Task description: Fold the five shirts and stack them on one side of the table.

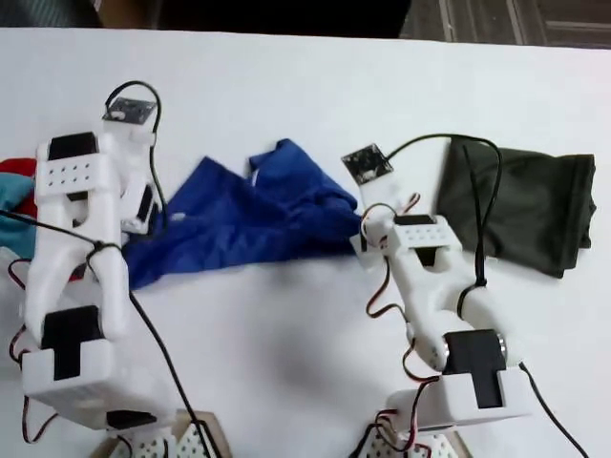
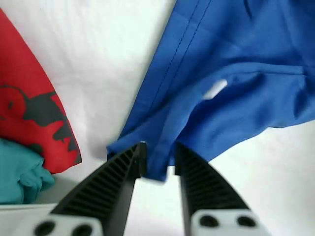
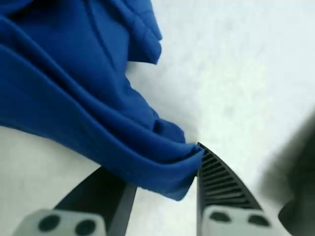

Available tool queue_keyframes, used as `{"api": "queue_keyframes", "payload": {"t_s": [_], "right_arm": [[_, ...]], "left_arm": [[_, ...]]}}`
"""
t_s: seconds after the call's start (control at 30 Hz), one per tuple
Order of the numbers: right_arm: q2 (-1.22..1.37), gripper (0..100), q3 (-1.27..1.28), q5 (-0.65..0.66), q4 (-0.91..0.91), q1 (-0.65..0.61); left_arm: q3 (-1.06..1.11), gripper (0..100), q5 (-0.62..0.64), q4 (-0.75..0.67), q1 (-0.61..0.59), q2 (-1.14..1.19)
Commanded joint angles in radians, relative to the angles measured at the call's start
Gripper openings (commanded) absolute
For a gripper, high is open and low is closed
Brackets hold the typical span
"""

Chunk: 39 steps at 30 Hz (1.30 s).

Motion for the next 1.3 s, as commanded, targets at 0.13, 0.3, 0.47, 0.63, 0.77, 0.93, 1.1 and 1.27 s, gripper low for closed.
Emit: {"api": "queue_keyframes", "payload": {"t_s": [0.13, 0.3, 0.47, 0.63, 0.77, 0.93, 1.1, 1.27], "right_arm": [[0.002, 15.2, 0.000, -0.009, -0.013, 0.001], [0.002, 15.2, 0.000, -0.009, -0.013, 0.001], [0.002, 15.2, 0.000, -0.009, -0.013, 0.001], [0.002, 15.2, 0.000, -0.009, -0.013, 0.001], [0.002, 15.2, 0.000, -0.009, -0.013, 0.001], [0.002, 15.2, 0.000, -0.009, -0.013, 0.001], [0.002, 15.2, 0.000, -0.009, -0.013, 0.001], [0.002, 15.2, 0.000, -0.009, -0.013, 0.001]], "left_arm": [[-0.015, 19, 0.003, -0.028, -0.008, -0.005], [0.064, 19, 0.003, -0.098, -0.005, -0.005], [0.102, 19, 0.003, -0.150, -0.005, -0.005], [0.162, 19, 0.003, -0.232, -0.005, -0.005], [0.171, 17, 0.005, -0.235, -0.005, -0.005], [0.171, 3, 0.006, -0.236, -0.005, -0.005], [0.173, 3, 0.006, -0.236, -0.005, -0.005], [0.173, 3, 0.006, -0.236, -0.005, -0.005]]}}
